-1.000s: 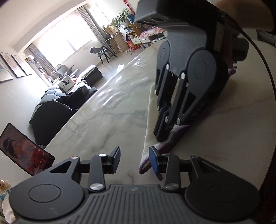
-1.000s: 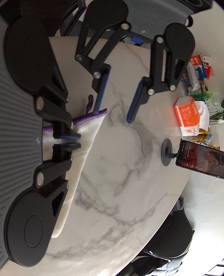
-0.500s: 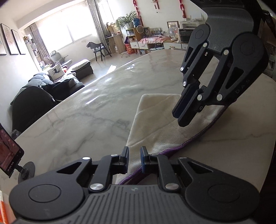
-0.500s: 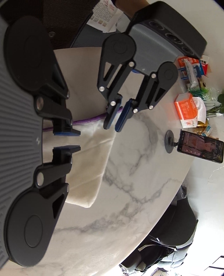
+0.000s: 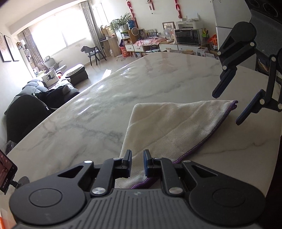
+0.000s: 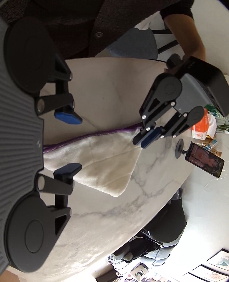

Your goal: Fold towel

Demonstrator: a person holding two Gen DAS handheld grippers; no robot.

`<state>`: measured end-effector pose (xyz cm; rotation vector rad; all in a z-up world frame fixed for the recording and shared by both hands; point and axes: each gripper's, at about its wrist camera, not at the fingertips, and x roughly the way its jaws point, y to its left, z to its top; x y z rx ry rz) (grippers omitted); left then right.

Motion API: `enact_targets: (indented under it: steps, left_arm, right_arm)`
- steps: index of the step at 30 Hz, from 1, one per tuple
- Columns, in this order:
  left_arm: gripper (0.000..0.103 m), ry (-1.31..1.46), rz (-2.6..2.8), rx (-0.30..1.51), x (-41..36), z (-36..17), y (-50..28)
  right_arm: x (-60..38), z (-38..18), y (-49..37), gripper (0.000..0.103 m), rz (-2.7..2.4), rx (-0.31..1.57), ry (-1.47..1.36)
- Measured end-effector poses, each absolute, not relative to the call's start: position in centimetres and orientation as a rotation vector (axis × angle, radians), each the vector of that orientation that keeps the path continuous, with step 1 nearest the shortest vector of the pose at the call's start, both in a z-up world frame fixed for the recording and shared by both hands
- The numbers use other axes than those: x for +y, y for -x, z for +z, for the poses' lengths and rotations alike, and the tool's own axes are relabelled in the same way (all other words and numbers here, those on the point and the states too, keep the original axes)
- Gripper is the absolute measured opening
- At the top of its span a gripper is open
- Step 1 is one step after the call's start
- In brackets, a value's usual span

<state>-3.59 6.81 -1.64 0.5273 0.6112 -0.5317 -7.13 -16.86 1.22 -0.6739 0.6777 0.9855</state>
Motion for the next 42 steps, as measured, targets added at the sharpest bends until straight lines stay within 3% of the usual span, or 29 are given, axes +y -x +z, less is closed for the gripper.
enact_targets:
  steps: [3,6,14,22,23,25,33,35,36,38,39,40,42]
  left_arm:
    - [0.014,-0.519,-0.533,0.626,6.6,-2.1,3.2]
    - [0.014,-0.527,-0.527,0.642,6.6,-2.5,3.5]
    - [0.015,-0.508,-0.576,0.607,5.8,-1.3,4.7]
    - [0.015,-0.511,-0.600,0.625,5.0,-3.6,4.1]
    - [0.015,-0.491,-0.600,0.631,5.2,-3.6,4.1]
    - [0.015,-0.489,-0.600,0.632,5.3,-3.6,4.2]
    - [0.017,-0.473,-0.625,0.621,6.1,-2.1,4.6]
    - [0.017,-0.468,-0.636,0.628,6.4,-1.7,4.5]
    - [0.017,-0.465,-0.645,0.632,6.4,-1.6,4.5]
    - [0.017,-0.466,-0.671,0.639,6.4,-1.7,4.5]
    - [0.017,-0.473,-0.679,0.638,6.4,-1.8,4.5]
    - [0.017,-0.490,-0.694,0.631,6.5,-2.0,4.6]
    - [0.017,-0.509,-0.738,0.621,6.9,-2.2,4.6]
  right_arm:
    - [-17.0,1.0,7.2,0.038,0.961,0.671,0.708]
    - [-17.1,0.7,7.2,0.008,0.935,0.665,0.741]
    - [-17.6,0.5,6.8,0.007,0.881,0.662,0.796]
    - [-17.5,-1.7,5.8,0.009,0.882,0.712,0.802]
    - [-17.4,-1.6,5.6,0.012,0.895,0.712,0.792]
    - [-17.0,-1.5,5.2,0.036,0.921,0.710,0.773]
    - [-15.5,-1.1,3.5,0.052,1.022,0.702,0.693]
    - [-15.2,-1.0,3.1,0.051,1.047,0.700,0.673]
    - [-15.0,-1.0,2.9,0.045,1.060,0.699,0.663]
    - [-14.6,-0.9,2.5,0.029,1.085,0.696,0.643]
    - [-14.4,-0.8,2.3,0.016,1.097,0.695,0.632]
    - [-14.3,-0.8,2.1,0.011,1.109,0.694,0.622]
    - [-13.9,-0.7,1.6,0.011,1.134,0.691,0.601]
